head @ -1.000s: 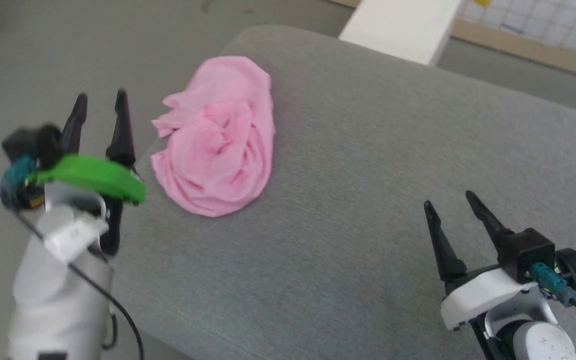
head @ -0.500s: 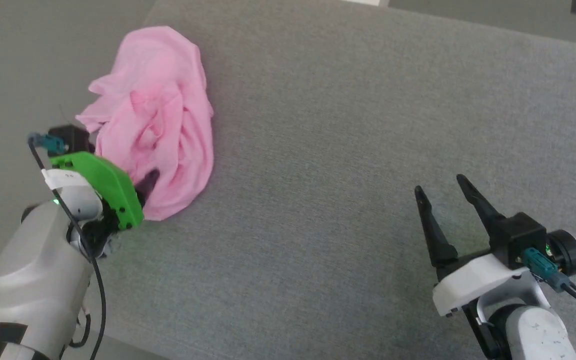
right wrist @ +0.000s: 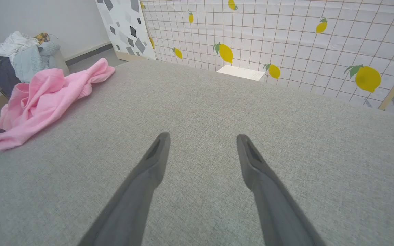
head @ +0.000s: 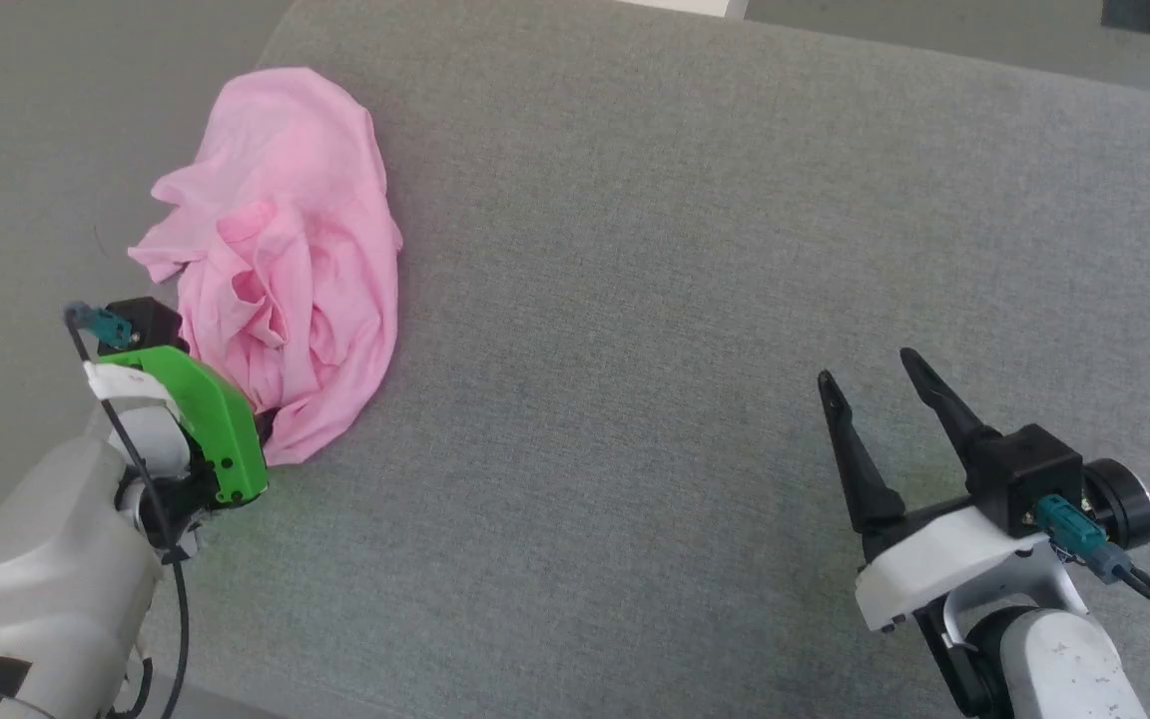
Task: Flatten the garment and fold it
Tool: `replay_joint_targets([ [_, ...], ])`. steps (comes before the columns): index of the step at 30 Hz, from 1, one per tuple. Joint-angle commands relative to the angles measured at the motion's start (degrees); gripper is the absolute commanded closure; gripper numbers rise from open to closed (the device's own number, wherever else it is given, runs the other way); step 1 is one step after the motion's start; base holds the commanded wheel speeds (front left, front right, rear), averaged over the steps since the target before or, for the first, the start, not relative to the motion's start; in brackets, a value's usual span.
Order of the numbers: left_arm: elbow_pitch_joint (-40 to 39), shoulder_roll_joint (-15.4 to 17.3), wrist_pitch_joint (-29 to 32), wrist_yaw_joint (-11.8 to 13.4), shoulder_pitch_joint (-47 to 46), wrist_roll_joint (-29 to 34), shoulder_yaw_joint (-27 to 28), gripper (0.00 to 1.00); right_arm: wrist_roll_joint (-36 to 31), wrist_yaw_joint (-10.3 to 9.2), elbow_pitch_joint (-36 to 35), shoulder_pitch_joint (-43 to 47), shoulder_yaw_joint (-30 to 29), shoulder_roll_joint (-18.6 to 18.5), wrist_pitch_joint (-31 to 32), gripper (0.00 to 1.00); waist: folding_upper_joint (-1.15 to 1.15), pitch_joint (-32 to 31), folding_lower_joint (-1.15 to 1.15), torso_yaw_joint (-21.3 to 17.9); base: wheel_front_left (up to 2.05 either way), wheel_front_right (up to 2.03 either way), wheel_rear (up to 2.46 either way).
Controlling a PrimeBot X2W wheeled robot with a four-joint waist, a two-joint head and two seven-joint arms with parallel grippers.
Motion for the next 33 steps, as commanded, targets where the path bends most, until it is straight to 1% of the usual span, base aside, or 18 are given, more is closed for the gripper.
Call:
replay_joint_targets([
  [1,1.2,0.0,-1.6,0.0,-0.3,1.4,-0.9,1.0,0.6,-0.09,0.1,0.1,-0.2,0.0,-0.5,0.0,0.41,-1.1,0.0,0.3,0.0,0.0,0.0],
  [4,2.3,1.0,-8.7,0.0,-3.1,3.9,-1.5,1.0,1.6,-0.09,0.2,0.6,-1.1,0.0,-1.0,0.0,0.41,-2.8,0.0,0.6,0.0,0.0,0.0],
  [13,4.4,3.5,-26.1,0.1,-11.1,10.1,-2.0,1.0,4.1,-0.09,1.2,2.6,-2.7,0.0,-2.9,0.0,0.41,-8.8,0.0,-0.4,0.0,0.0,0.0],
  [16,4.5,3.7,-31.8,1.0,-13.8,12.3,-2.2,1.0,5.2,-0.09,1.6,3.5,-3.4,0.0,-3.6,0.0,0.41,-10.8,0.0,-1.1,0.0,0.0,0.0],
  [18,4.2,3.7,-34.1,1.8,-15.5,13.6,-2.1,1.0,5.8,-0.09,1.9,4.0,-3.9,0.0,-4.0,0.0,0.41,-12.0,0.0,-1.7,0.0,0.0,0.0],
  [24,1.1,3.6,-36.3,4.2,-18.7,17.4,-1.2,1.0,7.4,-0.09,1.9,5.4,-6.0,0.0,-5.0,0.0,0.41,-14.7,0.0,-4.4,0.0,0.0,0.0],
  [29,-7.5,2.9,-36.4,7.3,-18.8,21.7,2.7,1.0,7.8,-0.09,1.2,6.2,-7.9,0.0,-5.1,0.0,0.41,-15.7,0.0,-7.1,0.0,0.0,0.0],
  [33,-12.1,0.9,-36.4,7.9,-17.1,23.8,4.3,1.0,7.6,-0.09,0.7,6.7,-9.5,0.0,-4.8,0.0,0.41,-16.5,0.0,-9.5,0.0,0.0,0.0],
])
